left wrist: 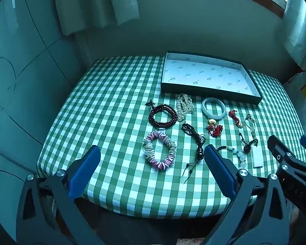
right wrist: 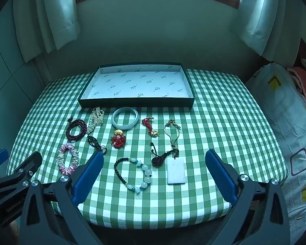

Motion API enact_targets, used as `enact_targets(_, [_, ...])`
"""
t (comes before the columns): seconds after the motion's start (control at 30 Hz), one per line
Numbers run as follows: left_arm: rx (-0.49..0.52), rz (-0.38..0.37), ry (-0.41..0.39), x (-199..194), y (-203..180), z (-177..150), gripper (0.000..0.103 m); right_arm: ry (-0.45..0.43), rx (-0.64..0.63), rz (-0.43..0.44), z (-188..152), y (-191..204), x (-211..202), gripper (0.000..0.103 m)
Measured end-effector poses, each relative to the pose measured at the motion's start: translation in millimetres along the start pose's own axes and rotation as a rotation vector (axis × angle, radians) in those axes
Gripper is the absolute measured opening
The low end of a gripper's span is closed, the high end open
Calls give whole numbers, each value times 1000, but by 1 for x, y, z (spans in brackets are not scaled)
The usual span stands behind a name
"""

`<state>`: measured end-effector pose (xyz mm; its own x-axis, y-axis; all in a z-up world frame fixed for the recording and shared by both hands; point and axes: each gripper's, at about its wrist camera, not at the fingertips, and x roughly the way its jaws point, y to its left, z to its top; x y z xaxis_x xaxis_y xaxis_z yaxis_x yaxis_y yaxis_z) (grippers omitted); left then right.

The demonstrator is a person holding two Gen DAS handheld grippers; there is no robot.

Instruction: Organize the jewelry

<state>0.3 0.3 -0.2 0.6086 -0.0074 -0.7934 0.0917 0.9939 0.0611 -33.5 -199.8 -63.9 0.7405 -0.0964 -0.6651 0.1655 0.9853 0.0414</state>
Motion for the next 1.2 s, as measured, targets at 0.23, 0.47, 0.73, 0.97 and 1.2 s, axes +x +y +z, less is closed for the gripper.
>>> enact_targets(0.23, [-6,-11,3,0,0,0,101,1,-2,-1,1,0,-2,99])
enact_targets(0.47, [-8,-17,0,-1,1,-2,101,1,-2,-1,1,0,-1,99])
enact_targets(0.73, [-9,-17,-1,-4,-3,-2,101,-1,-2,0,3,-3,-5,99])
enact_targets(0.97, [-3,-24,-2,-5,-6,0,101,-4,-2,-2,6,-1,-4,99])
enact_targets(1.2, [2,-26,-3,-7,-10,1,101,-7,1,-2,6,-4,-6,99])
